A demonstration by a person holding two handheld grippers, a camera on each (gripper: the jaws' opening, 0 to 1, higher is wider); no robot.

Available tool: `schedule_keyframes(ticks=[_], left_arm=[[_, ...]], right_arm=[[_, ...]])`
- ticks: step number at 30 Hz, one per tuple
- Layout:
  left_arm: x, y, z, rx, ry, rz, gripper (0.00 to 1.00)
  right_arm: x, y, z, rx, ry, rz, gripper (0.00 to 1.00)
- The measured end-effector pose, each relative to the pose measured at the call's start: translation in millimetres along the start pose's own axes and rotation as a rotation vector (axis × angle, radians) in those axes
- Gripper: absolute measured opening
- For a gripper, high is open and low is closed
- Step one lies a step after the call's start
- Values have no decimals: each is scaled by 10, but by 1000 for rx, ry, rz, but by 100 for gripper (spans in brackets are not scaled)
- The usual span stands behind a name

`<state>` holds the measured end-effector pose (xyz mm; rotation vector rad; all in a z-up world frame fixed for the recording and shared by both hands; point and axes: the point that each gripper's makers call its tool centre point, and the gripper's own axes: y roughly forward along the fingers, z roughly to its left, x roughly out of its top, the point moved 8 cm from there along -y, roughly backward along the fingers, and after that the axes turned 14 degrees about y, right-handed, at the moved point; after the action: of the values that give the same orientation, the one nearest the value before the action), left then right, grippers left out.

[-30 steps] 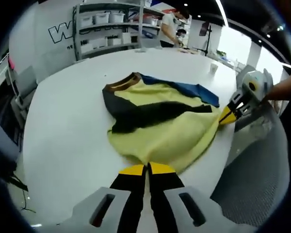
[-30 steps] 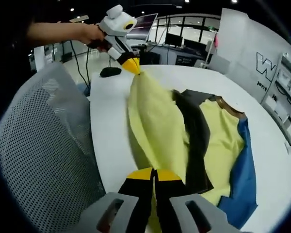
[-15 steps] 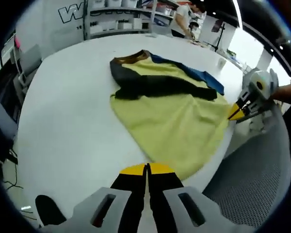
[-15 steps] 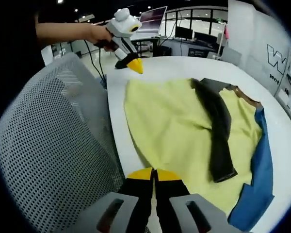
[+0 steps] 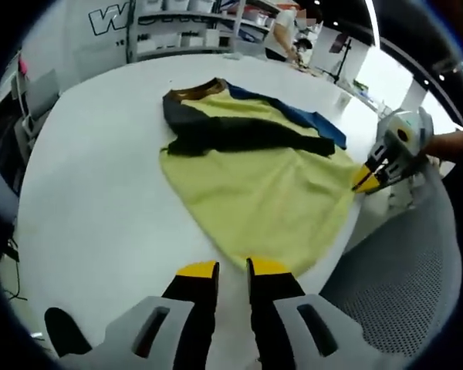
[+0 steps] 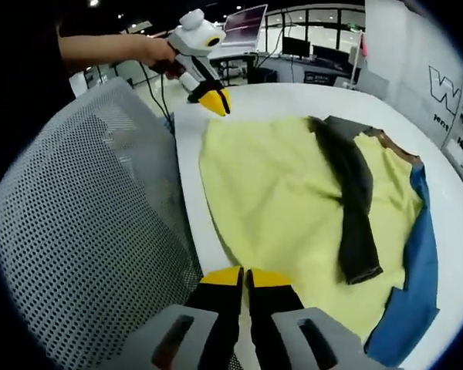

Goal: Fold the garment on the visible template until the final outline fits inside the template.

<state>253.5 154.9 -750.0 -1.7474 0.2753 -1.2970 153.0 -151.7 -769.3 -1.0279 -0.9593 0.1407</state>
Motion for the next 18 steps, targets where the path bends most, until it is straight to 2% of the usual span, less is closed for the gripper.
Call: schedule_keyframes(ticks=[4,9,18], left_arm=[[-7,-31,-28,-9,24,-2,20],[-49,-18,-59,-19,15,1,21],[-87,-3,-127,-34,-1,-18,25]], right_arm=[[0,-125,-113,-34,-1,-10,1],[-25,-270,-265,-85,0,-10,4],[-176,-471,-557,-179,61,6,9]])
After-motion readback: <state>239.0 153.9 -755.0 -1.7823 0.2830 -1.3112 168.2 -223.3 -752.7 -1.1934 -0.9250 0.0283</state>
